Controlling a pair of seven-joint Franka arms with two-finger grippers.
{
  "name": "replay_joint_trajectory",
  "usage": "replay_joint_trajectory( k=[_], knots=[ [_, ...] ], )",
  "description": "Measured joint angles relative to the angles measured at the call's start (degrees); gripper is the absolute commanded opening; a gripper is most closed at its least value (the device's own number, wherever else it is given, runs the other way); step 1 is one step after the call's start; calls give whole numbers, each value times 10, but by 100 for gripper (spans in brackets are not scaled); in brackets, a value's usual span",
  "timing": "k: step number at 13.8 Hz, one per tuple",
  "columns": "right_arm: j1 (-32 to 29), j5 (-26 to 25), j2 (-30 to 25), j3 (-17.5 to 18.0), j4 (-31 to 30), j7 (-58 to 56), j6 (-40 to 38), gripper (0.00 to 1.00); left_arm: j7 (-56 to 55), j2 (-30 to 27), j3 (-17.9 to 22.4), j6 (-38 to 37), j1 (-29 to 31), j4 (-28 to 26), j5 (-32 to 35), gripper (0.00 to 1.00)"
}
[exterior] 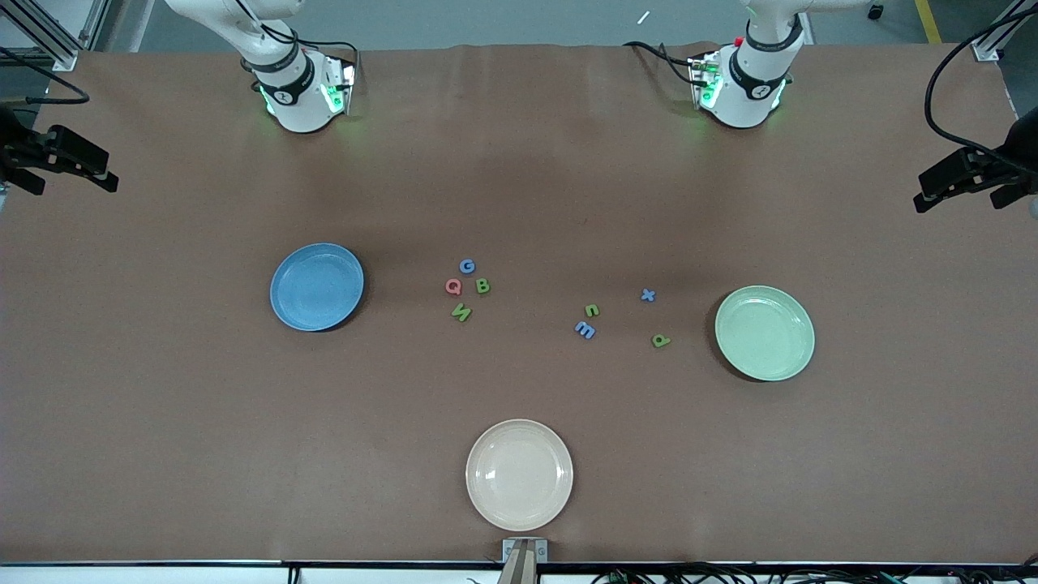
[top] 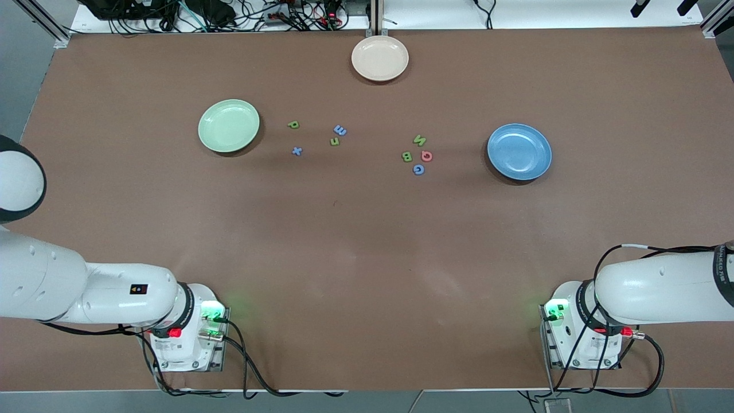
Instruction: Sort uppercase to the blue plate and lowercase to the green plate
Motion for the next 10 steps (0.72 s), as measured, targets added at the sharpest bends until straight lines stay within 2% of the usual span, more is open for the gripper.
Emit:
replay_joint_trajectory(
  k=[10],
  knots=[
    [0,-9,0,-2,0,-2,0,100,-13,0,3,-1,5,-4,-13,100]
  ],
)
